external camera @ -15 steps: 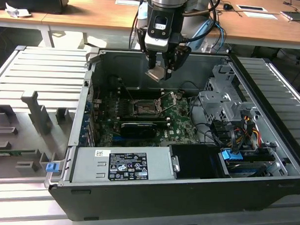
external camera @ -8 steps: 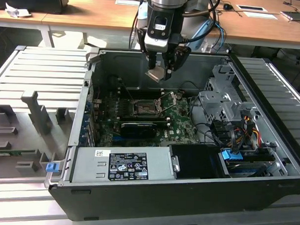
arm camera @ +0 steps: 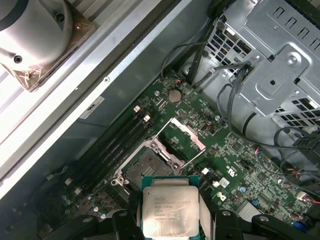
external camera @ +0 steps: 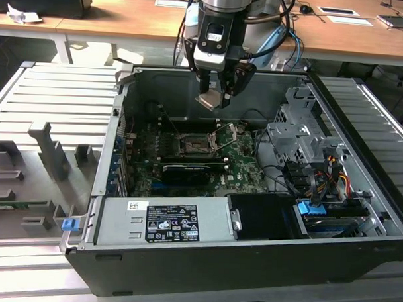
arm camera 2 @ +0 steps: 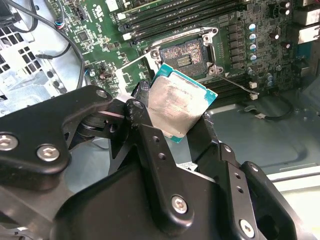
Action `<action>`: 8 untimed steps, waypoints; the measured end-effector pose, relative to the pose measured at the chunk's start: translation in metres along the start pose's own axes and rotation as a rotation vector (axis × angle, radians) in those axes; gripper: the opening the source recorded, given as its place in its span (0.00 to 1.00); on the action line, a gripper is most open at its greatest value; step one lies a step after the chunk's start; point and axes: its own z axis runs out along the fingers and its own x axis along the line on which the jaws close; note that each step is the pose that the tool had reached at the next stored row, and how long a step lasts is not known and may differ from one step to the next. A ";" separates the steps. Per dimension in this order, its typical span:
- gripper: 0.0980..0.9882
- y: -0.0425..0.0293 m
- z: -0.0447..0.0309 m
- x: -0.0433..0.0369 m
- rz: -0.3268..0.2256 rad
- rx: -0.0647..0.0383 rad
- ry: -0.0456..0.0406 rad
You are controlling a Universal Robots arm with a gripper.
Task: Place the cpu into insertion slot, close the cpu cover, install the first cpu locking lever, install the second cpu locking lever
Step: 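Place the cpu into insertion slot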
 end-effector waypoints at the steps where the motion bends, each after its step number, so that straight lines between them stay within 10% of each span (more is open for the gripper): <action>1: 0.50 0.0000 0.0001 0.0000 0.000 0.000 0.0000; 8: 0.50 -0.0001 0.0008 0.0000 0.003 -0.001 0.0012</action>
